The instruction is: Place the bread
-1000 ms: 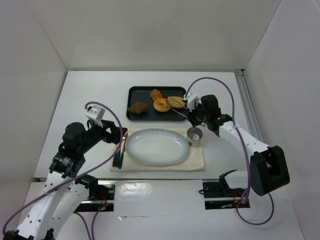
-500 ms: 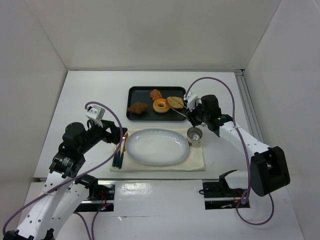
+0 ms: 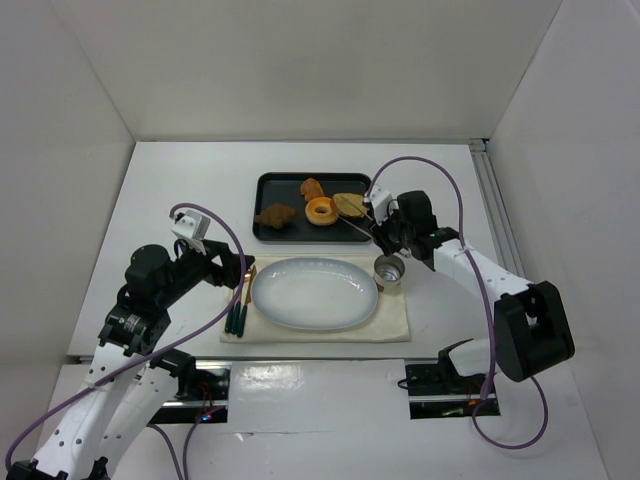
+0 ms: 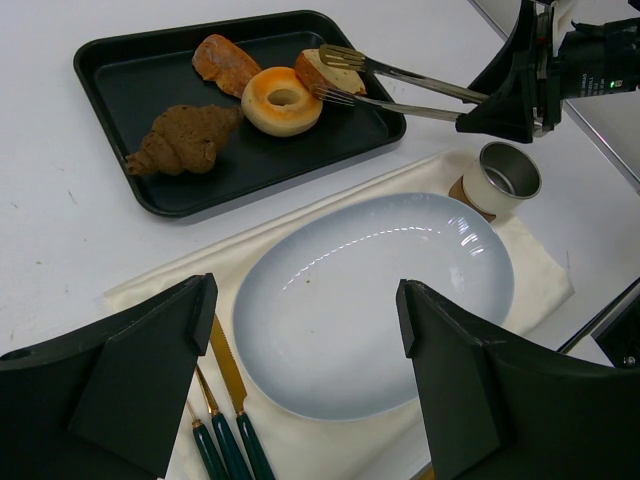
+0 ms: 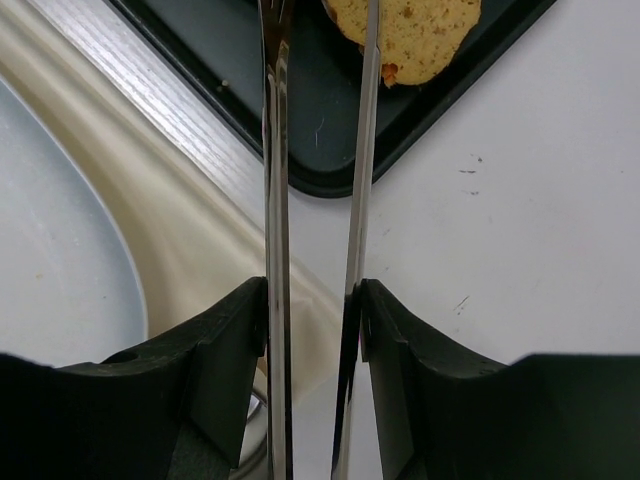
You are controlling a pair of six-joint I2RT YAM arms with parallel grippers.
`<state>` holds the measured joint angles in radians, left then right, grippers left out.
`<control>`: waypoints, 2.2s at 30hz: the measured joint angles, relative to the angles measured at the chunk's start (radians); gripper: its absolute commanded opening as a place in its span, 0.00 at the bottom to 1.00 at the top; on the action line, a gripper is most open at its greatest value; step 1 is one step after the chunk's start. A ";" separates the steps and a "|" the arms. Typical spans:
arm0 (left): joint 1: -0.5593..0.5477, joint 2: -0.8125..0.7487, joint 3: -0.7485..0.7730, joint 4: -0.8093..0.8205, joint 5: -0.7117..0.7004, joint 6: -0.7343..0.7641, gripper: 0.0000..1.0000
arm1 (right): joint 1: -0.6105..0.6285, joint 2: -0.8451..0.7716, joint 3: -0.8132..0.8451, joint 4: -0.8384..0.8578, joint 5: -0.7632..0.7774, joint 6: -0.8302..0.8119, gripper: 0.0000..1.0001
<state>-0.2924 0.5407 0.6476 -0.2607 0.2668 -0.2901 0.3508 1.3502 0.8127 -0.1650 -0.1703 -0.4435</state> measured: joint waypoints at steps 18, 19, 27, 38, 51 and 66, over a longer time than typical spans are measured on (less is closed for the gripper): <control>0.000 0.000 0.000 0.000 0.000 0.000 0.90 | 0.000 0.013 0.001 -0.002 -0.001 -0.003 0.00; 0.000 0.000 0.000 0.000 0.000 0.000 0.90 | 0.000 0.013 0.001 -0.003 -0.002 -0.003 0.00; 0.000 0.000 0.000 0.000 0.000 0.000 0.90 | 0.000 -0.041 0.016 -0.034 -0.029 -0.012 0.00; 0.000 0.007 0.000 0.000 -0.001 0.000 0.90 | 0.001 -0.187 0.061 -0.147 -0.144 -0.059 0.00; 0.000 0.008 0.000 0.000 -0.001 0.000 0.90 | 0.003 -0.288 0.072 -0.421 -0.372 -0.216 0.00; 0.000 0.008 0.000 0.000 -0.009 0.000 0.90 | 0.005 -0.320 0.087 -0.599 -0.523 -0.335 0.00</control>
<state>-0.2924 0.5484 0.6476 -0.2607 0.2581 -0.2897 0.3557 1.0298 0.8997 -0.7639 -0.6930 -0.7780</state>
